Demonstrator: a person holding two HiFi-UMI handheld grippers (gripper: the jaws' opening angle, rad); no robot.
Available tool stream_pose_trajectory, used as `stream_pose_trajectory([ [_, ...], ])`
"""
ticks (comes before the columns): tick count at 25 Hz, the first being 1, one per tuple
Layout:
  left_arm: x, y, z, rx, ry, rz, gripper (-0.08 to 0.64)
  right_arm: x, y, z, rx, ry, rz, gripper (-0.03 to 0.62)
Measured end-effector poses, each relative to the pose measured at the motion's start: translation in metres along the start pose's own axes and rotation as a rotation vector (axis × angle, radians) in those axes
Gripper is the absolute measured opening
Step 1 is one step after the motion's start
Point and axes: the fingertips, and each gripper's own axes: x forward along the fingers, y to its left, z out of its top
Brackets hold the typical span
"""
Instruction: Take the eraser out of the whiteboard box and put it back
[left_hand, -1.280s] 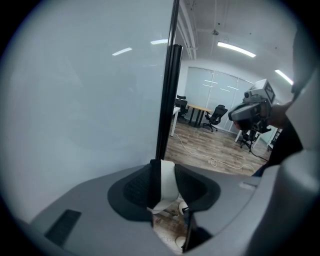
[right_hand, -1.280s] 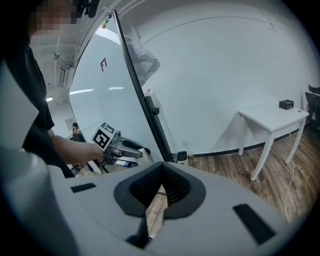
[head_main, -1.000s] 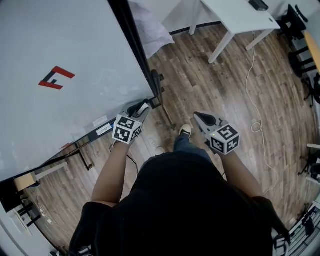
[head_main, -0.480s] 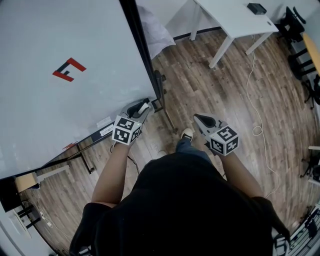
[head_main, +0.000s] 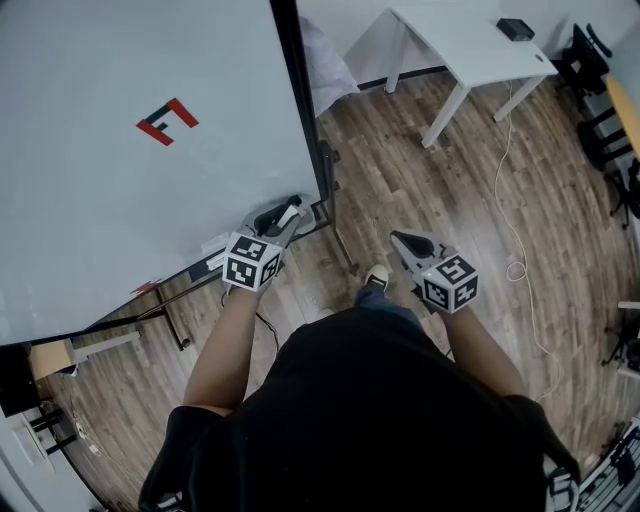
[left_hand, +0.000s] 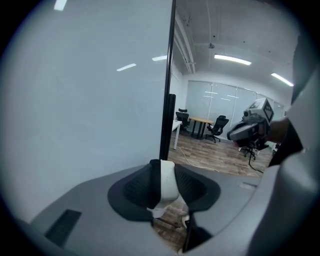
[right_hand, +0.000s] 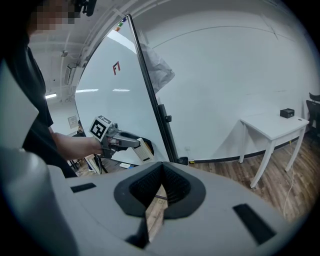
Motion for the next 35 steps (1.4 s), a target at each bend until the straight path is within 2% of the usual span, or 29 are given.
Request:
stream_pose_trajectory([
  [12,-0.043,0.006,-0.003,-0.006,-0.035,0.054,0.15,-0.002,0.026,0.002,-0.023,-0.016,0.014,-0.005],
  [35,-0.119,0.004,-0.069,-0.074,-0.027,0.122,0.15,-0.01,0.075,-0.013,-0.064,0.0,0.022,-0.005],
])
